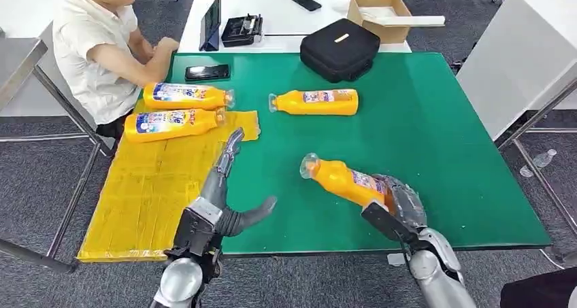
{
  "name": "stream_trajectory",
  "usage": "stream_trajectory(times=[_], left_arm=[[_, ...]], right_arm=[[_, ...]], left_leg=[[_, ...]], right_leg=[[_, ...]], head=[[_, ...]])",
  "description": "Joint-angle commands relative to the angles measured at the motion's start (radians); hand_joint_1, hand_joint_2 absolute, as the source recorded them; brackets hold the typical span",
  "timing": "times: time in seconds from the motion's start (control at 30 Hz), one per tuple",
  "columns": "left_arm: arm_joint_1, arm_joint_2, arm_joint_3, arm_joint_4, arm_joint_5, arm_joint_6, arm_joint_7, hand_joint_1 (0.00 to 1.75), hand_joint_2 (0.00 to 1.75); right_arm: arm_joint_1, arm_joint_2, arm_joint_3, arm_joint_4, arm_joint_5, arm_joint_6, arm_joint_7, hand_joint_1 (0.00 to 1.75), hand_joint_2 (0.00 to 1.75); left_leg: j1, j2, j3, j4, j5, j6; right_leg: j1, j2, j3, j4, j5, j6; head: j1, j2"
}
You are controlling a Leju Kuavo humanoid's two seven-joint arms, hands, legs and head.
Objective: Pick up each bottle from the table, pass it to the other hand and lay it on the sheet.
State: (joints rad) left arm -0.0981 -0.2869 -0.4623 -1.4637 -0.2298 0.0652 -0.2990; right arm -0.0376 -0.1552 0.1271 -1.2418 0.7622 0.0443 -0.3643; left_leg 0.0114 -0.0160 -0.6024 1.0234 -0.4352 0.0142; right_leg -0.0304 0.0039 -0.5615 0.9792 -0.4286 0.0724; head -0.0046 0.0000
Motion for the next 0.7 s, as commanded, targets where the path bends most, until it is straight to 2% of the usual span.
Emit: stream_trajectory(times=[0.03, 0.07, 0.1, 0.17, 0.23, 0.3, 0.33, 0.37, 0.53, 0.6, 0.7], left_arm=[[0.035, -0.062, 0.03, 0.128, 0.083, -0.033, 0.034, 0.0, 1.75], [0.034, -0.062, 0.03, 0.128, 0.083, -0.033, 0.035, 0.0, 1.75], [0.047, -0.062, 0.034, 0.141, 0.208, -0.091, 0.14, 0.0, 1.75], [0.05, -0.062, 0.048, 0.211, 0.335, -0.102, 0.112, 0.0, 1.75], [0.05, -0.062, 0.051, 0.224, 0.337, -0.106, 0.099, 0.0, 1.75], [0.048, -0.062, 0.051, 0.232, 0.34, -0.11, 0.087, 0.0, 1.75], [0.045, -0.062, 0.049, 0.233, 0.352, -0.117, 0.08, 0.0, 1.75], [0.046, -0.062, 0.05, 0.224, 0.355, -0.117, 0.075, 0.0, 1.75], [0.037, -0.062, 0.048, 0.175, 0.322, -0.096, 0.06, 0.0, 1.75], [0.038, -0.062, 0.049, 0.16, 0.321, -0.087, 0.056, 0.0, 1.75], [0.041, -0.062, 0.049, 0.153, 0.321, -0.087, 0.056, 0.0, 1.75]], right_arm=[[0.028, 0.086, 0.051, -0.145, 0.001, 0.004, 0.006, 1.75, 1.75], [0.03, 0.084, 0.049, -0.143, 0.001, 0.004, 0.006, 1.75, 1.75], [0.01, 0.089, 0.067, -0.14, 0.001, -0.023, -0.072, 1.75, 1.75], [-0.066, 0.146, 0.118, -0.135, 0.021, -0.028, -0.07, 1.75, 1.75], [-0.078, 0.152, 0.131, -0.136, 0.025, -0.026, -0.056, 1.75, 1.75], [-0.092, 0.164, 0.139, -0.137, 0.023, -0.027, -0.04, 1.75, 1.75], [-0.102, 0.167, 0.155, -0.138, 0.016, -0.034, -0.046, 1.75, 1.75], [-0.106, 0.174, 0.164, -0.137, 0.014, -0.034, -0.046, 1.75, 1.75], [-0.106, 0.211, 0.191, -0.163, 0.02, -0.06, -0.051, 1.75, 1.75], [-0.102, 0.227, 0.19, -0.185, 0.02, -0.075, -0.055, 1.75, 1.75], [-0.1, 0.232, 0.194, -0.2, 0.02, -0.074, -0.053, 1.75, 1.75]], left_leg=[[0.0, 0.004, 0.0, 0.0, -0.001, 0.0], [0.0, 0.001, -0.003, 0.0, 0.0, 0.0], [0.0, -0.001, -0.003, 0.0, 0.001, 0.0], [0.001, 0.0, -0.005, 0.0, 0.0, 0.0], [0.0, 0.008, -0.004, -0.001, -0.001, 0.0], [0.0, 0.007, -0.006, -0.001, -0.001, 0.0], [0.0, 0.002, -0.008, -0.001, 0.001, 0.0], [0.0, 0.005, -0.008, 0.0, 0.0, 0.0], [0.0, 0.0, -0.011, 0.001, 0.0, 0.0], [0.001, 0.004, -0.01, 0.001, -0.001, 0.0], [0.0, -0.002, -0.013, 0.001, 0.001, 0.0]], right_leg=[[0.001, 0.002, -0.002, 0.0, 0.0, -0.004], [0.0, 0.0, -0.003, 0.0, -0.001, -0.003], [0.0, -0.001, -0.004, 0.0, -0.001, -0.002], [0.001, 0.001, -0.004, -0.001, 0.0, -0.002], [0.0, 0.008, -0.005, -0.001, 0.001, -0.004], [0.0, 0.007, -0.005, 0.0, 0.0, -0.004], [-0.001, 0.003, -0.007, 0.0, 0.0, -0.003], [0.0, 0.005, -0.008, 0.001, 0.0, -0.004], [-0.001, 0.001, -0.01, 0.002, 0.0, -0.003], [0.0, 0.002, -0.01, 0.002, -0.001, -0.005], [-0.001, -0.002, -0.012, 0.002, -0.001, -0.002]], head=[[0.0, 0.0], [-0.001, 0.0], [-0.001, 0.0], [0.0, 0.0], [0.0, 0.0], [0.001, 0.0], [0.0, 0.0], [-0.001, 0.0], [0.0, 0.0], [0.0, 0.0], [0.0, 0.0]])
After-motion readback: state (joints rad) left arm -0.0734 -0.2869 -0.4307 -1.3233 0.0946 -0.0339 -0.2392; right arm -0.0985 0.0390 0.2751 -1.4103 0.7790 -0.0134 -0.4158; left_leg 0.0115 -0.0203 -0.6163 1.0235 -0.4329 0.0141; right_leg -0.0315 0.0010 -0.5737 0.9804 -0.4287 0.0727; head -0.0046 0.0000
